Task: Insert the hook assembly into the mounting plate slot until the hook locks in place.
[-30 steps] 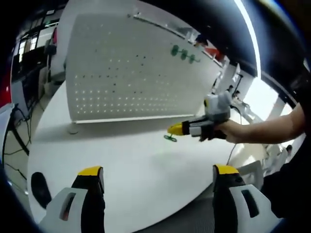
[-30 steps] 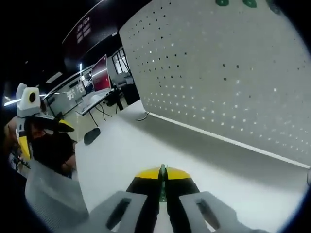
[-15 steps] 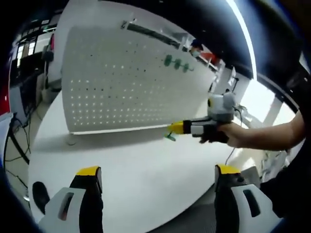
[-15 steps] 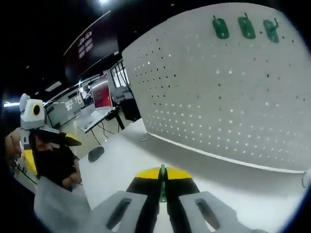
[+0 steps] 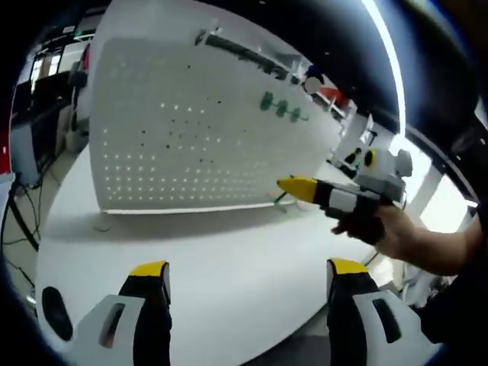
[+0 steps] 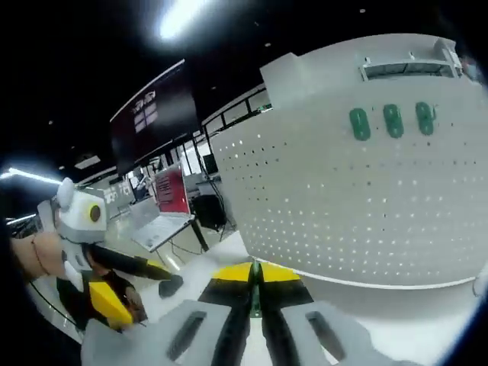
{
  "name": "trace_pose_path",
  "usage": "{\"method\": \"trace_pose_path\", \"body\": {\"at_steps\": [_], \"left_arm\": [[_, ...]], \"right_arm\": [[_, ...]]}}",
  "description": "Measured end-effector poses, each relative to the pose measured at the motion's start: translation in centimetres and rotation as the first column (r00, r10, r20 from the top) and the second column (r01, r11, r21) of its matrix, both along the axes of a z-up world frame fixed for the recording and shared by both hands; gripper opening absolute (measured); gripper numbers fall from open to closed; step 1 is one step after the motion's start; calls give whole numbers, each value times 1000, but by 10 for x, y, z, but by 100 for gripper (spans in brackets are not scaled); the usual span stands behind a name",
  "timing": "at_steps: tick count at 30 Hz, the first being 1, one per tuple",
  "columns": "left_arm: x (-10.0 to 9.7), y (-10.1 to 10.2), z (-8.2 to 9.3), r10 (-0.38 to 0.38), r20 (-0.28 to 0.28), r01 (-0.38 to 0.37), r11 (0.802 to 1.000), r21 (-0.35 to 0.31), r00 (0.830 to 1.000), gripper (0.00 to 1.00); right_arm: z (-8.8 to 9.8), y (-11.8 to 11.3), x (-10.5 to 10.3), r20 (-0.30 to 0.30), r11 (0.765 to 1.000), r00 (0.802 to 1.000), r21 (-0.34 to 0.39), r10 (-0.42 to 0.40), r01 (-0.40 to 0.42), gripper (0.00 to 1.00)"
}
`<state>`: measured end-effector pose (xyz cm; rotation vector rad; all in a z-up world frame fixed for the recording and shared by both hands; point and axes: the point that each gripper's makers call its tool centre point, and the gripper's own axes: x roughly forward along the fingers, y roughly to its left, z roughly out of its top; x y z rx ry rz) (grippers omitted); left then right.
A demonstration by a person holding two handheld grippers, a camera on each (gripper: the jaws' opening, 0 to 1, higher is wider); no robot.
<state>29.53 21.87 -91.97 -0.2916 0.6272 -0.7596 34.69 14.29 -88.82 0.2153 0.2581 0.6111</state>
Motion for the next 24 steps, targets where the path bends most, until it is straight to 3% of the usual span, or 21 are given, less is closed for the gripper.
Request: {"method": "trace_pose_path", "body": {"at_steps": [2, 6, 12, 18, 21, 24], "left_arm": [[3, -4, 5, 6, -19, -7, 999, -40, 1000, 78], [5, -8, 7, -14, -22, 13, 1000, -16, 1000, 68], [5, -15, 9, -13, -66, 9, 998, -63, 998, 55], [5, -22, 25, 2, -111, -26, 976, -217, 994, 41], [7, -21, 28, 13, -109, -39, 971, -235, 994, 36], [8, -22, 31, 17, -121, -49, 963, -267, 993, 29]], "right_arm": [[8, 3, -3, 24, 1000, 1000, 25, -9, 8, 0], [20, 14, -13, 75, 999, 997, 41, -13, 10, 0], [34, 30, -26, 114, 997, 993, 82, -9, -1, 0], [42, 39, -33, 141, 994, 990, 105, -6, -9, 0], [45, 34, -33, 130, 988, 990, 153, -45, 24, 0], [46, 37, -35, 145, 990, 989, 141, -40, 20, 0]]}}
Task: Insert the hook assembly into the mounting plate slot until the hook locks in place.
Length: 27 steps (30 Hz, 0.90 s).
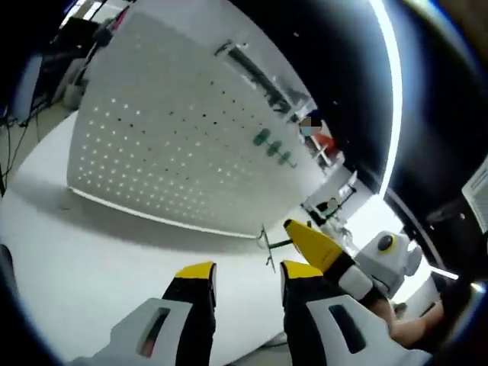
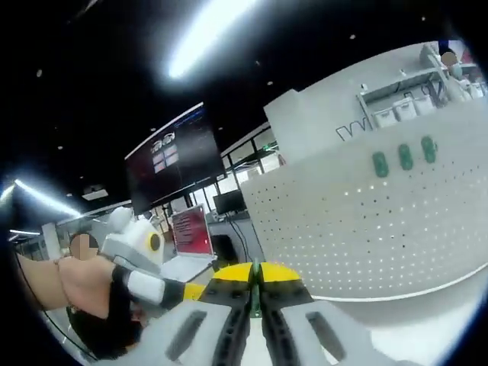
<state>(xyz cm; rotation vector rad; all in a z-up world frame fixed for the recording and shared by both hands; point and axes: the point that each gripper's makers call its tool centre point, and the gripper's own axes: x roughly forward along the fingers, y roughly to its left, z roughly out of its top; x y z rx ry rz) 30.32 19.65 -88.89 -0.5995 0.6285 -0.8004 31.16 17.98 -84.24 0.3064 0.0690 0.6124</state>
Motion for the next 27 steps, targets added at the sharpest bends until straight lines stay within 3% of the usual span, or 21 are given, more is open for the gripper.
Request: {"method": "trace_pose_path", "body": {"at_steps": [6, 14, 18, 27], "left_arm": [[-3, -10, 8, -7, -38, 4, 995, -101, 999, 22], [-6, -16, 12, -15, -60, 5, 986, -169, 998, 11], [-8, -19, 15, -31, -61, 19, 980, -197, 998, 5], [-10, -19, 17, -38, -60, 25, 978, -206, 997, 3]], "right_arm": [[10, 6, -3, 36, 1000, 999, 6, 3, -3, 0], [12, 11, -7, 51, 1000, 999, 9, 6, -7, 0], [13, 12, -9, 61, 1000, 998, -2, 7, -6, 0], [17, 15, -13, 102, 999, 995, -46, 13, -8, 0]]}}
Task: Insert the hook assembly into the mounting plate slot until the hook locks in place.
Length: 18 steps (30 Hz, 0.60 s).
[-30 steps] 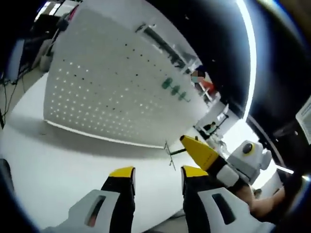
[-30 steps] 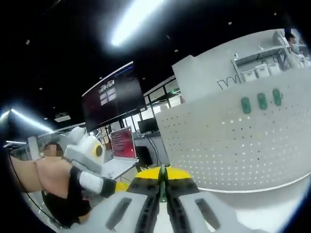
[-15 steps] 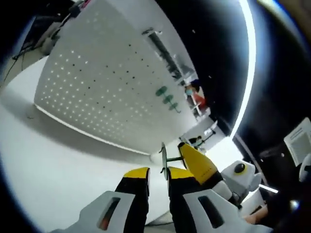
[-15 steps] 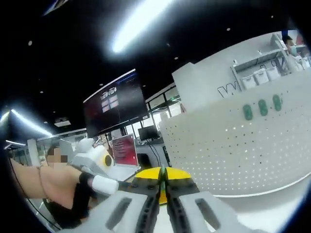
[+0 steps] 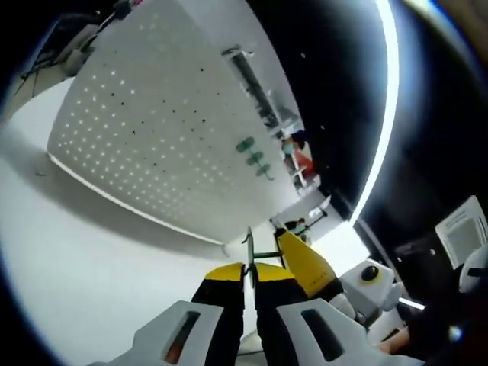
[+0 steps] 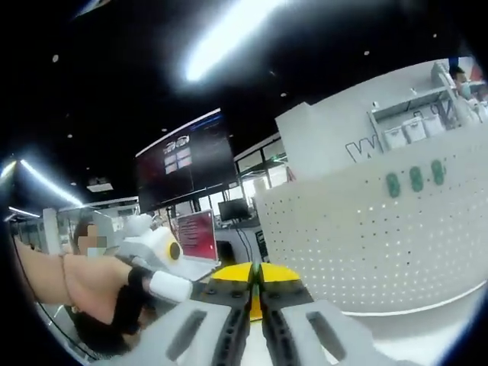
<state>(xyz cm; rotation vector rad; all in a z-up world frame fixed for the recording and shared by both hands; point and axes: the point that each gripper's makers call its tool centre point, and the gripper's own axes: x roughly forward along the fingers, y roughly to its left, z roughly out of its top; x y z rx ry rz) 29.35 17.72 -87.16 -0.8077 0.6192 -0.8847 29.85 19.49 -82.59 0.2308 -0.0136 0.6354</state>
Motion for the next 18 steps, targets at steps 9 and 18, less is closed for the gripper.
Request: {"method": "trace_pose_path", "body": {"at_steps": [9, 18], "left_arm": [[0, 3, -4, 2, 48, -7, 995, 102, 999, 1], [14, 23, -2, 53, 155, -86, 972, 219, 986, 1]], "right_arm": [[-5, 0, -1, -2, 999, 1000, -49, -8, 8, 0], [9, -13, -5, -68, 999, 997, 25, 28, -27, 14]]}}
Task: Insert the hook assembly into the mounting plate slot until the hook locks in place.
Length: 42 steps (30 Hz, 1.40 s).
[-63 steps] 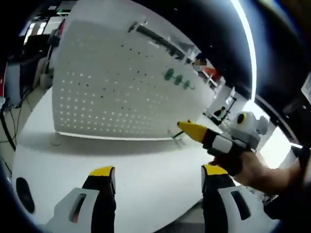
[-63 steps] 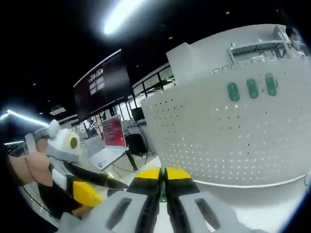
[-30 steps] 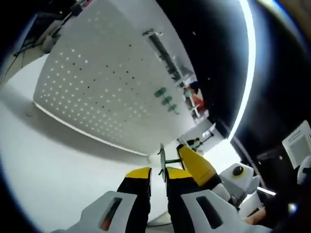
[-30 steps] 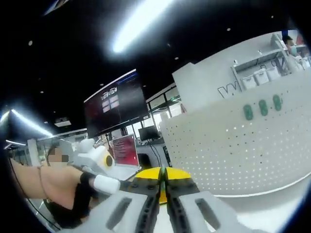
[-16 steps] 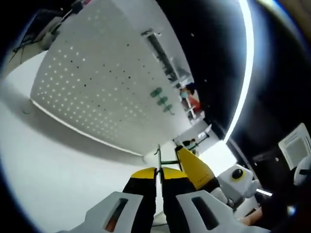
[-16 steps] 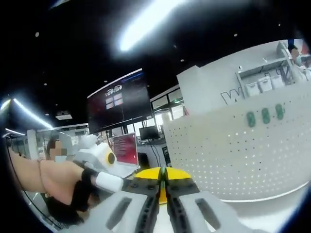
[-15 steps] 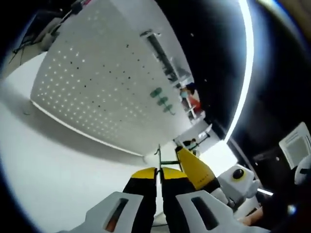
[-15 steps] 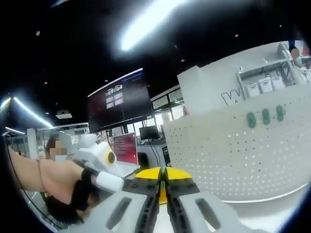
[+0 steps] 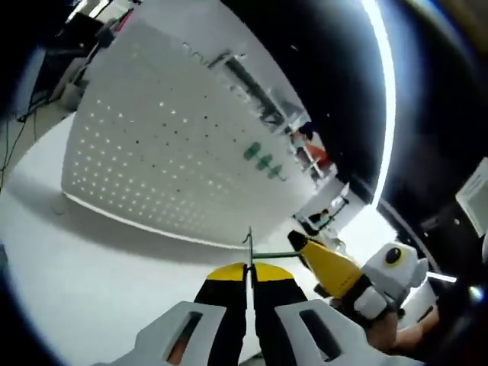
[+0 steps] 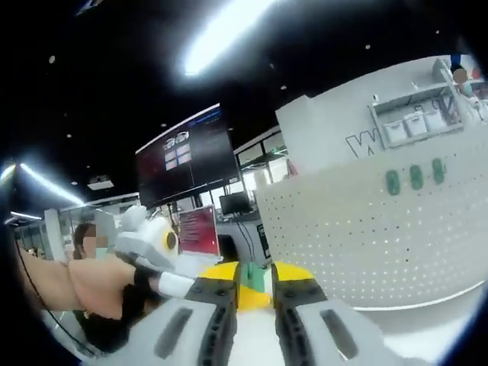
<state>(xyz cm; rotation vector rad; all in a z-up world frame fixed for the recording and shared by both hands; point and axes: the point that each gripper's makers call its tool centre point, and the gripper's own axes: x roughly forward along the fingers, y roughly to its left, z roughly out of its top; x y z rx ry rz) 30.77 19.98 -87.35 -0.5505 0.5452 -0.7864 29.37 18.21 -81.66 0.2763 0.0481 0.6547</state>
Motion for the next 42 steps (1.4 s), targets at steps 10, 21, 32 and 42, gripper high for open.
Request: {"method": "trace_pose_path", "body": {"at_steps": [10, 21, 32, 42], "left_arm": [[3, -1, 14, -39, 207, 2, 984, 176, 977, 1], [1, -3, 23, -95, 329, 5, 965, 263, 940, 1], [-1, -7, 24, -115, 363, 10, 960, 279, 925, 1], [0, -2, 30, -112, 408, -13, 956, 292, 906, 1]], "right_arm": [[-3, 2, -5, -114, 995, 990, 57, 83, -77, 13], [-7, 12, -3, -139, 992, 984, 72, 111, -102, 3], [-9, 15, -1, -158, 990, 981, 97, 115, -101, 4], [-7, 19, -1, -189, 979, 972, 172, 142, -110, 4]]}}
